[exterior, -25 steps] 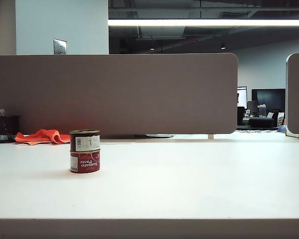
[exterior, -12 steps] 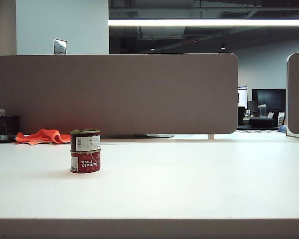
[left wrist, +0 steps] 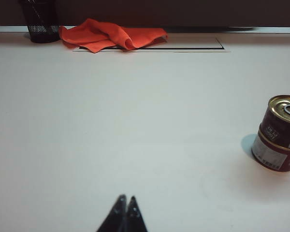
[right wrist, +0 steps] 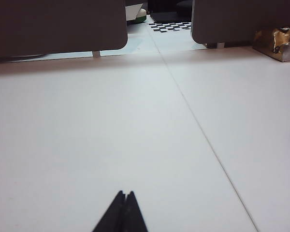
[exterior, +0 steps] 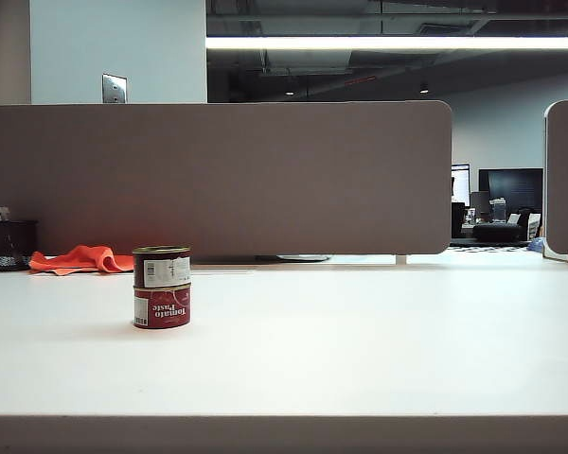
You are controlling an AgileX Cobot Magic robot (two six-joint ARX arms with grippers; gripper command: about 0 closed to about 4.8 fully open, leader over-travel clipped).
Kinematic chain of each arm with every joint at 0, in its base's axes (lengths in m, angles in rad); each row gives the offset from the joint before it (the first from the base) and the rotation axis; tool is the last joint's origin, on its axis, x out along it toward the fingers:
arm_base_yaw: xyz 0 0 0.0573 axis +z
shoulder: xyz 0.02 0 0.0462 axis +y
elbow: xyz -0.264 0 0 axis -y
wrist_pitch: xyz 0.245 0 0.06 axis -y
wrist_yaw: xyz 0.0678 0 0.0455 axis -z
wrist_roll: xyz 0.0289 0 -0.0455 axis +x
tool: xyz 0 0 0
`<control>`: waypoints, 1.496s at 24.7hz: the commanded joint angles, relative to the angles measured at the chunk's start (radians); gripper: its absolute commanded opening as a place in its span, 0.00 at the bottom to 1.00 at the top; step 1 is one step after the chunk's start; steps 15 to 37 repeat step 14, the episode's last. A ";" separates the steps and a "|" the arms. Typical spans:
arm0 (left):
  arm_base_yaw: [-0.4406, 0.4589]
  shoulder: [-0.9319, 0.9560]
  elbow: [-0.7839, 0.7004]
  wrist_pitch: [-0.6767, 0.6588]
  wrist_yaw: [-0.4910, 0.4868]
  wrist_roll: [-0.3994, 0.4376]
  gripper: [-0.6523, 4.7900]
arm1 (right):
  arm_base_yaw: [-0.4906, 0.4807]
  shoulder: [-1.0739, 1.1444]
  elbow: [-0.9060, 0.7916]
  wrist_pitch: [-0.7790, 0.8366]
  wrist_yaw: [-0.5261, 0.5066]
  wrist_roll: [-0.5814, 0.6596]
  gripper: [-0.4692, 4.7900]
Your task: Stack a can of tomatoes on the right onto the can of tomatoes on the left.
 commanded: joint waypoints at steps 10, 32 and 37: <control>-0.002 0.001 -0.002 0.002 0.004 0.004 0.11 | 0.001 -0.002 -0.006 0.014 -0.001 0.000 0.08; -0.002 0.001 -0.002 0.002 0.004 0.004 0.11 | 0.001 -0.002 -0.006 0.014 -0.001 0.000 0.08; -0.002 0.001 -0.002 0.002 0.004 0.004 0.11 | 0.001 -0.002 -0.006 0.014 -0.001 0.000 0.08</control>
